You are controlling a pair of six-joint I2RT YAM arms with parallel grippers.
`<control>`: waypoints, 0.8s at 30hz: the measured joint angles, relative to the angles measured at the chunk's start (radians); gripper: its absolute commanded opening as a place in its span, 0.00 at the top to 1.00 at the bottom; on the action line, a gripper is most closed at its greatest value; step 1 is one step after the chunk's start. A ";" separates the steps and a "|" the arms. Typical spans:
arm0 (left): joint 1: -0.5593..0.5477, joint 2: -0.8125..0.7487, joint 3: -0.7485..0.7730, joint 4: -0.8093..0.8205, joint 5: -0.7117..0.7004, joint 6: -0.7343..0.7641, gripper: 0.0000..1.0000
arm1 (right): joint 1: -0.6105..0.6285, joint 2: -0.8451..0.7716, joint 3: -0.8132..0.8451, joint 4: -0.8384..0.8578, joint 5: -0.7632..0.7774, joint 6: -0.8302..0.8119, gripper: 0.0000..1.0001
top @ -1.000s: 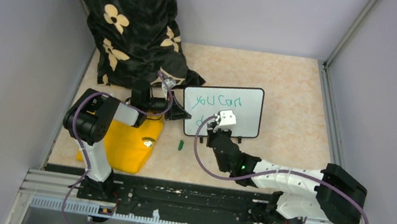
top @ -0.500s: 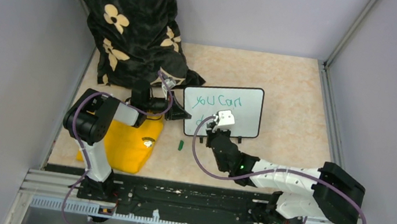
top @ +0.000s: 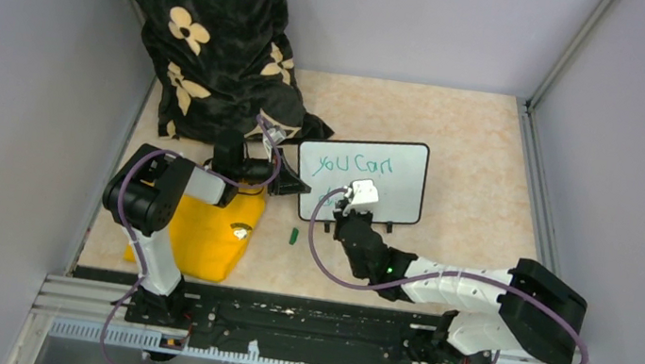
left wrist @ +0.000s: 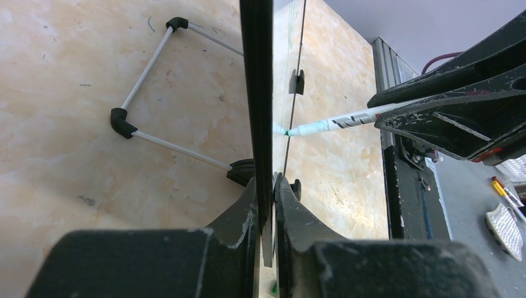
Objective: Write a sentence on the whiteboard
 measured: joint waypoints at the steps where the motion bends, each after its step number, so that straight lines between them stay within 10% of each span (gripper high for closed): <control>1: 0.000 0.000 0.000 0.000 0.000 0.000 1.00 | 0.000 0.000 0.000 0.000 -0.001 0.002 1.00; 24: 0.000 0.000 0.004 -0.008 0.003 0.007 1.00 | -0.003 -0.034 -0.039 -0.058 -0.001 0.064 1.00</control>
